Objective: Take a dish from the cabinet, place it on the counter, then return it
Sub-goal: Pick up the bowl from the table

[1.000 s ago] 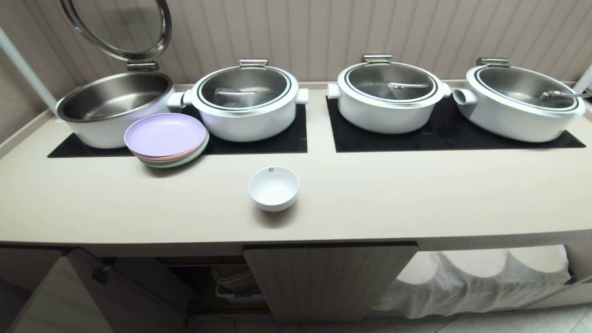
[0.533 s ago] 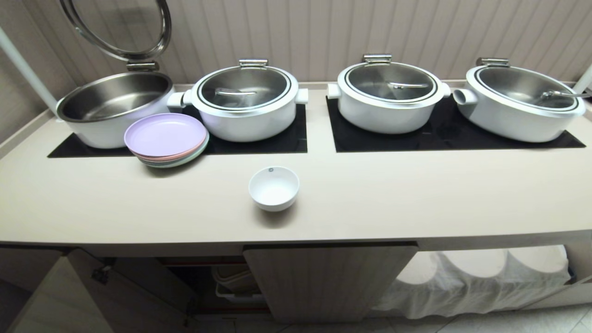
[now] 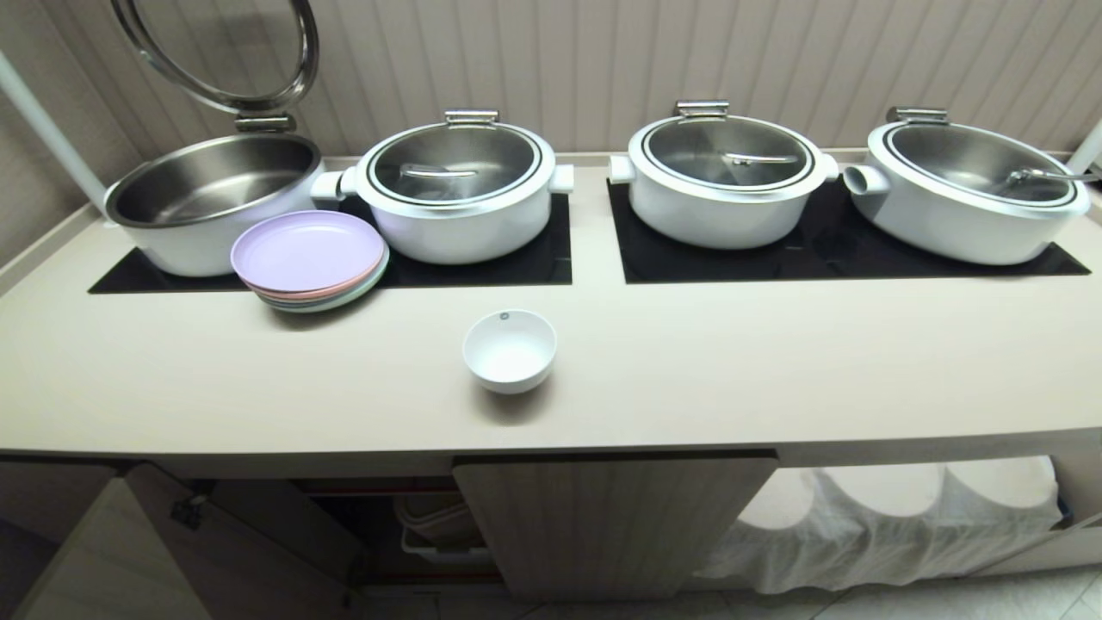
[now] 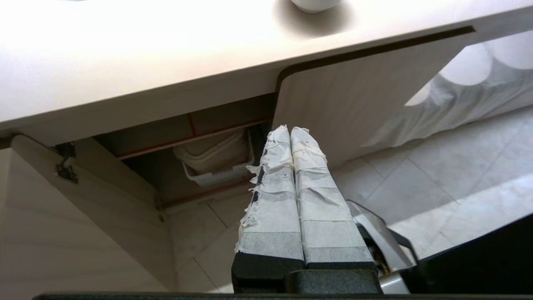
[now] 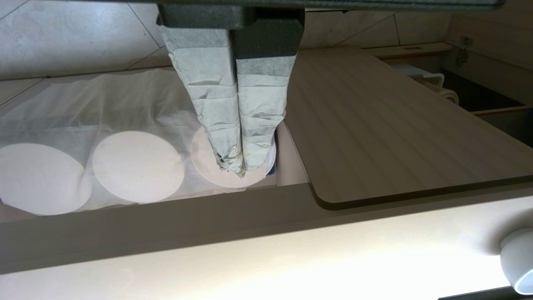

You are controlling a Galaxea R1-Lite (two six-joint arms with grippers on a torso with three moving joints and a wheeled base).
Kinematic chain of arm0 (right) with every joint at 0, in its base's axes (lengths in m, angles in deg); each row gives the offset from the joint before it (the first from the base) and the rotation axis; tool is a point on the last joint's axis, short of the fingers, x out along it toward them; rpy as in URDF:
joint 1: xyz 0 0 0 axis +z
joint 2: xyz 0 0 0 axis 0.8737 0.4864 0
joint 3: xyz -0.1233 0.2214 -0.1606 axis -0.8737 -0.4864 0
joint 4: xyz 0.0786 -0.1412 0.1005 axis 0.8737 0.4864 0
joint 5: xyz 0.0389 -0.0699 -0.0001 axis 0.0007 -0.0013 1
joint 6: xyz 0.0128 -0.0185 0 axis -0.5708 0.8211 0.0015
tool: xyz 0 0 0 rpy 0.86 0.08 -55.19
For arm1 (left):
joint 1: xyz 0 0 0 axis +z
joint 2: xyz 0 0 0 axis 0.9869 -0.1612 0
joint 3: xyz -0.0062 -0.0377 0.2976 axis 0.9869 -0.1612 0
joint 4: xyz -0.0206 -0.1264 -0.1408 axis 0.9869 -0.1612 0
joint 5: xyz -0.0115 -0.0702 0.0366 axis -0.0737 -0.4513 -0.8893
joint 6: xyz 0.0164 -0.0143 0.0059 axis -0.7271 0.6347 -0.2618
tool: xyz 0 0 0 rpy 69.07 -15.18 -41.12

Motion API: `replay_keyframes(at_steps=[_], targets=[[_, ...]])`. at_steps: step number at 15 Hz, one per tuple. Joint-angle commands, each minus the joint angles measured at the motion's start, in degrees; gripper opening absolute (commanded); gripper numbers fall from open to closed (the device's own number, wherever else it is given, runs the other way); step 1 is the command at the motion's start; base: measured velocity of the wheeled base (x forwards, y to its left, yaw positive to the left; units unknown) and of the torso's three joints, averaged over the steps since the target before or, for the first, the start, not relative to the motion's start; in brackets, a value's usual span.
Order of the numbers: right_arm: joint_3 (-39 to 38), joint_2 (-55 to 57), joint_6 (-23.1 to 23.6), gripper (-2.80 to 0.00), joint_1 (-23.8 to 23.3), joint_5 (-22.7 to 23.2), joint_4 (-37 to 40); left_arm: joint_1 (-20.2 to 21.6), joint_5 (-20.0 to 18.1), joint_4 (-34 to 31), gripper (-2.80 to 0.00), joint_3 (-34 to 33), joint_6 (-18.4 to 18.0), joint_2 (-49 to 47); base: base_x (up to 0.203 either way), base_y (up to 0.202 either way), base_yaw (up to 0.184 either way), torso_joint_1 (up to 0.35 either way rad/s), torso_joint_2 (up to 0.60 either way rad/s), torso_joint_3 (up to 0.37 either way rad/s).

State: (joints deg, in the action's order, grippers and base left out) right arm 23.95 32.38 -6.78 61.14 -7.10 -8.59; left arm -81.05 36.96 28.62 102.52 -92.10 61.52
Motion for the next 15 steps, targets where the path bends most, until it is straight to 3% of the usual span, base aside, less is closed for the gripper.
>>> replay_keyframes(at_steps=[1,11,15], targets=[[-0.01,-0.02,-0.01,-2.8,0.02,0.0,-0.01,-0.03,-0.3,-0.11,-2.8,4.68,1.27,-11.34,0.0,0.0,0.0,0.0,0.0,0.0],[-0.01,-0.02,-0.02,-2.8,0.02,0.0,-0.01,-0.44,0.18,-0.7,-2.8,17.26,2.63,-33.03,0.0,0.0,0.0,0.0,0.0,0.0],[-0.01,-0.02,-0.1,-2.8,0.02,0.0,-0.01,-4.14,1.74,-0.74,-2.8,23.43,8.51,-41.52,0.0,0.0,0.0,0.0,0.0,0.0]])
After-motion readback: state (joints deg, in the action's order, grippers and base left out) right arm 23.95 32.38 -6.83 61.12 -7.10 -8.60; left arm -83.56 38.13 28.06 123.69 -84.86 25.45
